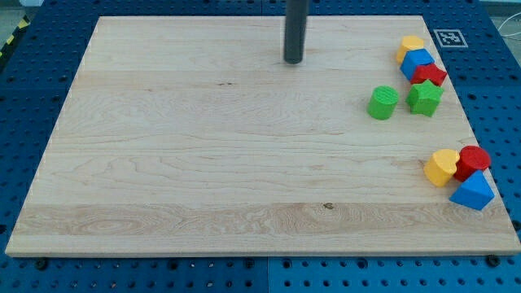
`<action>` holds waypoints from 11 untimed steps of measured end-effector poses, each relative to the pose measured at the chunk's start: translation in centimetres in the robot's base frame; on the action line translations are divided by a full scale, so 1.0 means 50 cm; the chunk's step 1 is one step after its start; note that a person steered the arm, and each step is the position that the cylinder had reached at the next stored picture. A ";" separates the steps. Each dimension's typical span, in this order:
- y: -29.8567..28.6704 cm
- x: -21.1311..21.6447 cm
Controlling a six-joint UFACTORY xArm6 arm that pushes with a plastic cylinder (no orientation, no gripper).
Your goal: Slide the green circle down a bit
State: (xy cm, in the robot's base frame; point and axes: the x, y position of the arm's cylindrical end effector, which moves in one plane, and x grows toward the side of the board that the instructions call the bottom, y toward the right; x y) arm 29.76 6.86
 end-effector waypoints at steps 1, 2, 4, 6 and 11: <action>0.098 -0.004; 0.184 0.007; 0.251 0.109; 0.251 0.169; 0.251 0.238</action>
